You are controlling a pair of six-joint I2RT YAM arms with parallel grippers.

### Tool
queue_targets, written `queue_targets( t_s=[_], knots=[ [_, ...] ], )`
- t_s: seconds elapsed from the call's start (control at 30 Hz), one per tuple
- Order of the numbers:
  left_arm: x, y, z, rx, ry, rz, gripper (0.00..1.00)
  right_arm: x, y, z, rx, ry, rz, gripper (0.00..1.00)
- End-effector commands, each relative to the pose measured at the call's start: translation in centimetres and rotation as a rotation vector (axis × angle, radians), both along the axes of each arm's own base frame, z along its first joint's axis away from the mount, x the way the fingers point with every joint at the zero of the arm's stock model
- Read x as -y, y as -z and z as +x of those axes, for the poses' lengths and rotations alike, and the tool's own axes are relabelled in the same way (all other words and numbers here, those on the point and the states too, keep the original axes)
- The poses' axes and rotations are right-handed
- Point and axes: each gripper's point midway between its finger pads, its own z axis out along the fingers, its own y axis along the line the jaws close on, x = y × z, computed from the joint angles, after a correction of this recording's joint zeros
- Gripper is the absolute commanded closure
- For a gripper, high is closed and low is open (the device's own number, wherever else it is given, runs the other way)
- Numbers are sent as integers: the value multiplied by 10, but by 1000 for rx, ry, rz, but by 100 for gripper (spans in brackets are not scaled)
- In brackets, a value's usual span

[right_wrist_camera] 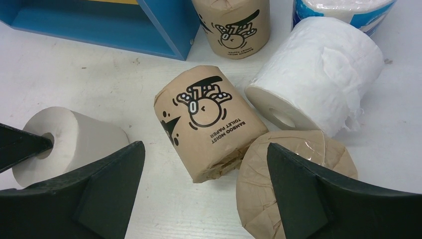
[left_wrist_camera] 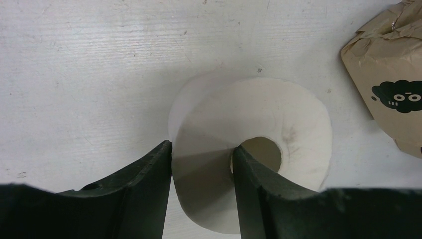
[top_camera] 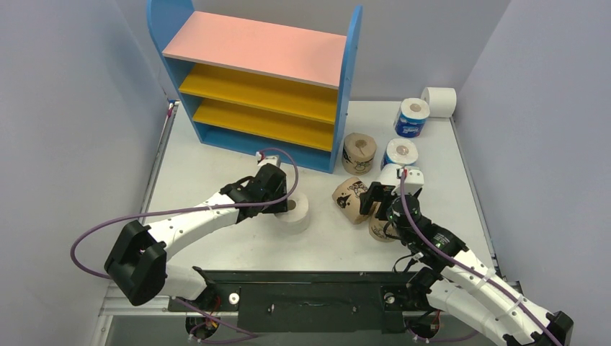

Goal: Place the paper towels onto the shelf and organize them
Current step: Pick up the paper towel from the center of the board, then place the paper towel on the shelf.

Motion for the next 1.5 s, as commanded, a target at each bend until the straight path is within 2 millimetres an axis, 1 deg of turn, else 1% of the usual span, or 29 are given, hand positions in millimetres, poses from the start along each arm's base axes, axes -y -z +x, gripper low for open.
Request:
queue_targets(
  t_s=[0.0, 0.13, 0.33, 0.4, 0.53, 0.57, 0.7, 0.8, 0.83, 0.87, 0.9, 0.97, 1.0, 1.03, 1.17, 1.2, 1.23, 1.3, 1.33, 1.37, 1.47],
  knots=[
    [0, -19, 8, 49, -23, -22, 62, 3, -12, 1, 33, 22, 18, 12],
    [-3, -32, 10, 70, -32, -17, 63, 4, -13, 2, 37, 28, 15, 12],
    [-7, -60, 14, 117, -39, -19, 67, 3, -15, 1, 40, 24, 20, 12],
    [-8, -75, 19, 144, -45, -21, 67, 3, -16, 1, 41, 23, 25, 12],
    [-13, -98, 31, 185, -74, -30, 67, 2, -15, 1, 37, 23, 33, 12],
    [-13, -101, 33, 186, -78, -35, 67, 1, -15, 2, 35, 25, 34, 12],
    [-22, -119, 52, 193, -150, -95, 67, 0, -19, 3, 38, 29, 47, 13],
    [-26, -147, 66, 226, -192, -155, 68, -1, -23, 4, 44, 29, 55, 13],
    [-30, -152, 69, 233, -211, -154, 68, -1, -25, 4, 50, 30, 58, 13],
    [-30, -167, 74, 259, -220, -170, 68, -1, -26, 4, 50, 30, 58, 13],
    [-34, -173, 76, 269, -235, -165, 68, -1, -27, 4, 53, 31, 60, 13],
    [-36, -203, 85, 321, -254, -183, 68, -1, -29, 5, 57, 32, 60, 13],
    [-39, -210, 88, 335, -264, -176, 68, -1, -30, 5, 57, 32, 60, 13],
    [-40, -222, 92, 351, -274, -180, 68, -1, -30, 6, 56, 35, 59, 13],
    [-45, -254, 104, 406, -301, -182, 68, -3, -33, 7, 57, 35, 61, 13],
    [-47, -259, 107, 419, -311, -180, 68, -4, -34, 8, 57, 34, 63, 13],
    [-47, -269, 110, 441, -316, -188, 68, -4, -34, 8, 59, 34, 63, 13],
    [-48, -280, 117, 466, -329, -185, 68, -4, -35, 9, 60, 34, 62, 13],
    [-51, -282, 120, 471, -338, -182, 68, -5, -37, 10, 61, 34, 63, 13],
    [-49, -288, 125, 480, -341, -187, 68, -5, -38, 10, 61, 33, 61, 13],
    [-49, -297, 133, 491, -348, -189, 68, -6, -42, 11, 65, 33, 65, 13]
  ],
)
